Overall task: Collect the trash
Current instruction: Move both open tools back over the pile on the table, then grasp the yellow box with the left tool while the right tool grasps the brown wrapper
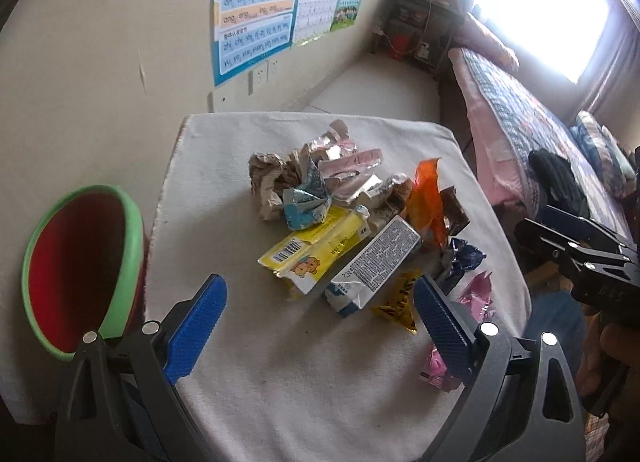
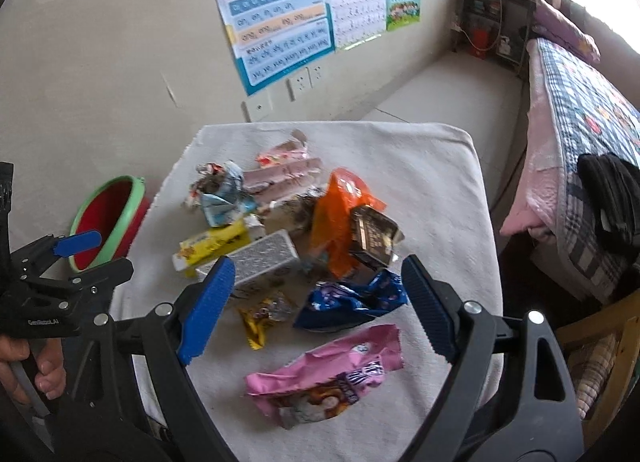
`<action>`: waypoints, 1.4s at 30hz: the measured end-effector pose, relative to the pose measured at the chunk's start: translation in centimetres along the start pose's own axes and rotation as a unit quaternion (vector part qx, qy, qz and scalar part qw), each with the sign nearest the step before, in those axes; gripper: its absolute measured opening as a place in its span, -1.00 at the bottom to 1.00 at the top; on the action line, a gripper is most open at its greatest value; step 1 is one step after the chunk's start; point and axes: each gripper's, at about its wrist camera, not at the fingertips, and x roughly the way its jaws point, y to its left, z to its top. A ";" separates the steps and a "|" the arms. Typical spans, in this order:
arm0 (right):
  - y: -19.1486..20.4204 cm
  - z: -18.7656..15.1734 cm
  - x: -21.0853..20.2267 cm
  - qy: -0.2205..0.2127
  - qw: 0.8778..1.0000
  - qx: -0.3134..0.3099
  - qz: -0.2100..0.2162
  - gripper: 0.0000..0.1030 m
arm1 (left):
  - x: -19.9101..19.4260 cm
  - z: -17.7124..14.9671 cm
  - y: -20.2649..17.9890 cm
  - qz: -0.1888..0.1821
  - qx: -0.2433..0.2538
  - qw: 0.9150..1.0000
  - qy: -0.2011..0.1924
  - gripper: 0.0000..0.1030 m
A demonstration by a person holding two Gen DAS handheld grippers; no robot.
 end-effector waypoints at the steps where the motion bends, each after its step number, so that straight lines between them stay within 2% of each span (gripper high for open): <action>1: -0.4 -0.1 0.3 0.002 1.000 0.001 -0.001 0.62 | 0.3 0.0 0.0 0.001 0.001 1.000 0.002 0.75; 15: -3.4 0.7 6.3 0.053 0.998 0.018 -0.012 0.63 | 6.2 1.8 0.8 0.022 0.013 0.998 0.058 0.75; 20: -4.2 0.8 8.3 0.066 0.997 0.028 -0.016 0.90 | 8.4 2.0 0.5 0.028 0.029 0.996 0.079 0.75; 33: -5.0 0.7 11.0 0.083 0.995 0.033 -0.032 0.90 | 11.3 2.2 0.8 0.024 0.020 0.994 0.103 0.76; 34: -5.0 0.7 11.1 0.084 0.995 0.033 -0.031 0.89 | 11.4 2.3 0.9 0.023 0.019 0.994 0.103 0.76; 36: -5.0 0.6 11.4 0.089 0.995 0.035 -0.022 0.55 | 11.5 2.4 1.1 0.018 0.015 0.994 0.103 0.75; 42: -5.0 0.3 11.9 0.101 0.994 0.036 -0.013 0.18 | 11.7 2.4 1.7 -0.002 0.001 0.995 0.103 0.68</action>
